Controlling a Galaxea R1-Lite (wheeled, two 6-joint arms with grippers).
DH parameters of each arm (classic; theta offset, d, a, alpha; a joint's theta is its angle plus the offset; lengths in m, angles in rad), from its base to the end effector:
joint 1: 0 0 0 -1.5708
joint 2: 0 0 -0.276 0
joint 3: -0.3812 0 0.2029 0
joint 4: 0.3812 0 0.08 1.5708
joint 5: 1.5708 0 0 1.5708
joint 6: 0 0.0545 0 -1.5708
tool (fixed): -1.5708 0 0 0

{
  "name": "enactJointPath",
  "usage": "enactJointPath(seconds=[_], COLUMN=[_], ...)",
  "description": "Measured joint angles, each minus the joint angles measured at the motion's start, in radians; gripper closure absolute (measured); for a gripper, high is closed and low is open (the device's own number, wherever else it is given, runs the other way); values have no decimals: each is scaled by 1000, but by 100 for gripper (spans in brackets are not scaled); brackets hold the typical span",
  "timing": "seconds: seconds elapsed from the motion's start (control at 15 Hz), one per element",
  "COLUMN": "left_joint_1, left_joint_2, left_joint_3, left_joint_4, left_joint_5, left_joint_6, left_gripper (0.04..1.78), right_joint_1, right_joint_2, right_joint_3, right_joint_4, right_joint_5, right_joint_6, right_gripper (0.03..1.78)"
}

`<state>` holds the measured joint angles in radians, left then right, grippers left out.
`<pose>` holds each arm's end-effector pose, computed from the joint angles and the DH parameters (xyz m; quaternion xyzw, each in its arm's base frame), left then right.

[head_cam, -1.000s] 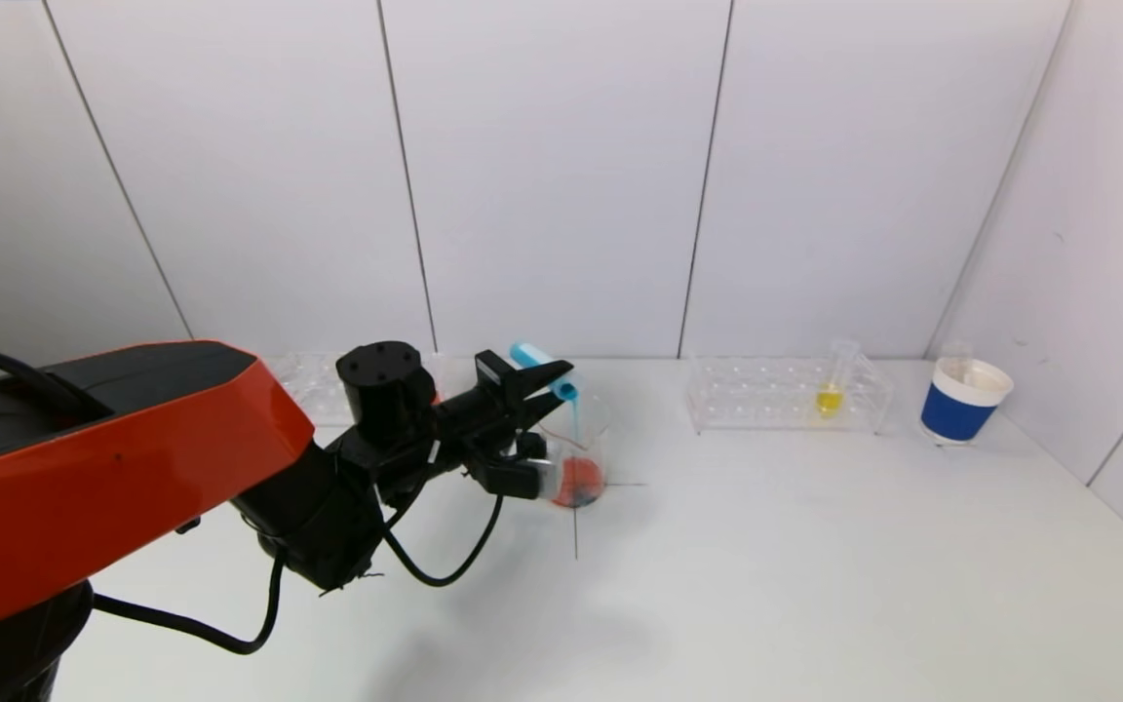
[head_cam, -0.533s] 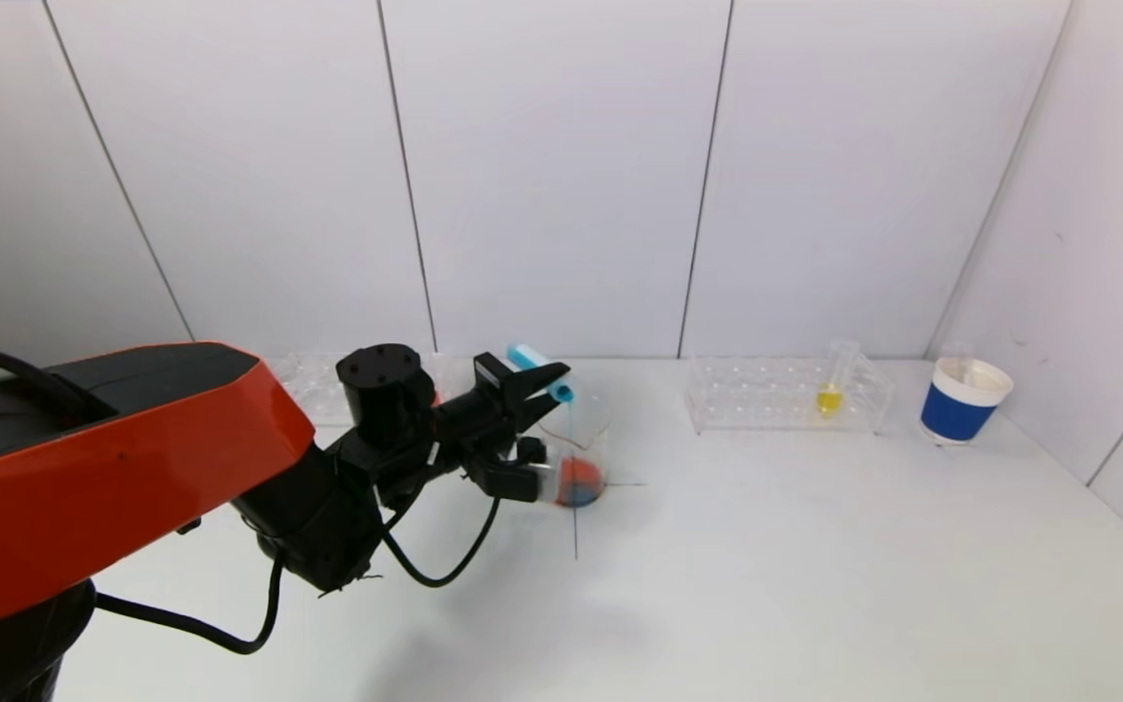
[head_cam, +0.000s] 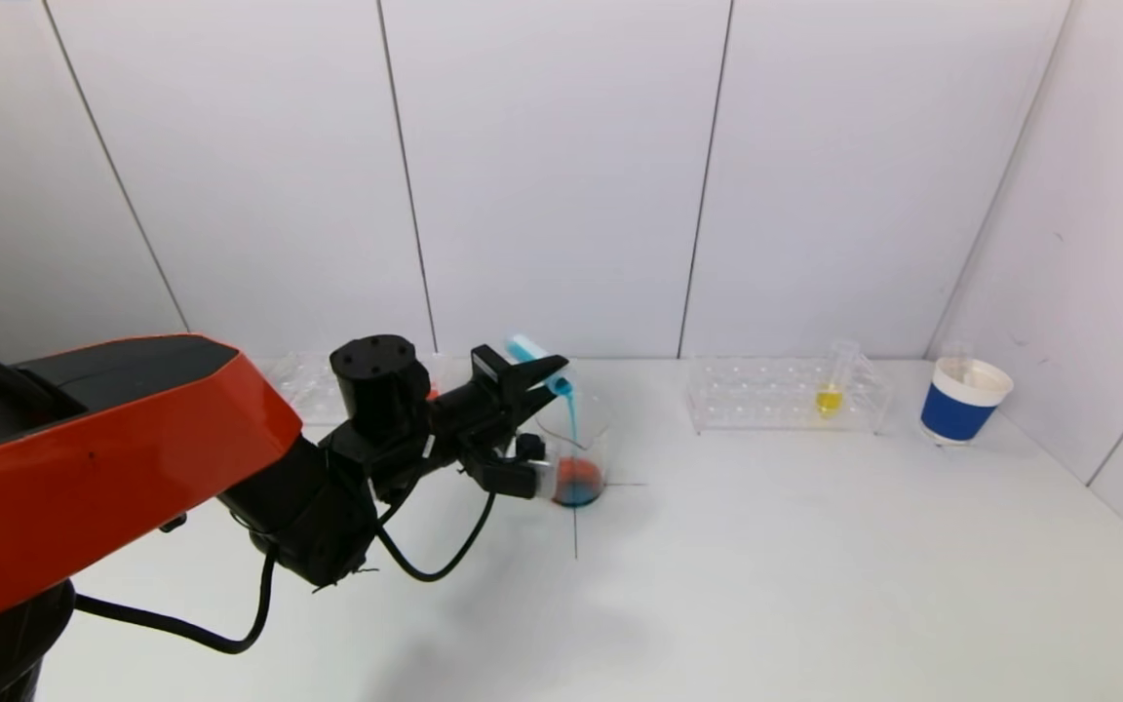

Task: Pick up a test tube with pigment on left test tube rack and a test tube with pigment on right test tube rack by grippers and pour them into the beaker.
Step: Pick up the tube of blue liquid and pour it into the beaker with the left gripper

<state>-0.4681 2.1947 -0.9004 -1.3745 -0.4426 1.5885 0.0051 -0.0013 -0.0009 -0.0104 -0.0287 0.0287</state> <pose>0.3590 -0.2077 0.0738 0.6398 -0.3415 -0.2794 0.6293 0.0466 -0.0013 0.0772 0.0145 -0.0065 -0.0117 0.9998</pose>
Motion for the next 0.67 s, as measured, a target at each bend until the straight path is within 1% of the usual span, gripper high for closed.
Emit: enactJointPath(seconds=[0.67], left_joint_1=[6], left_joint_2=[-37], left_joint_3=[18], left_joint_4=[20], left_joint_5=[9], left_joint_6=[56], left_gripper=[140], right_joint_1=[0], right_joint_2=[0], right_joint_3=[0], right_joint_4=[0], right_joint_5=[0], right_joint_6=[0], right_gripper=[4])
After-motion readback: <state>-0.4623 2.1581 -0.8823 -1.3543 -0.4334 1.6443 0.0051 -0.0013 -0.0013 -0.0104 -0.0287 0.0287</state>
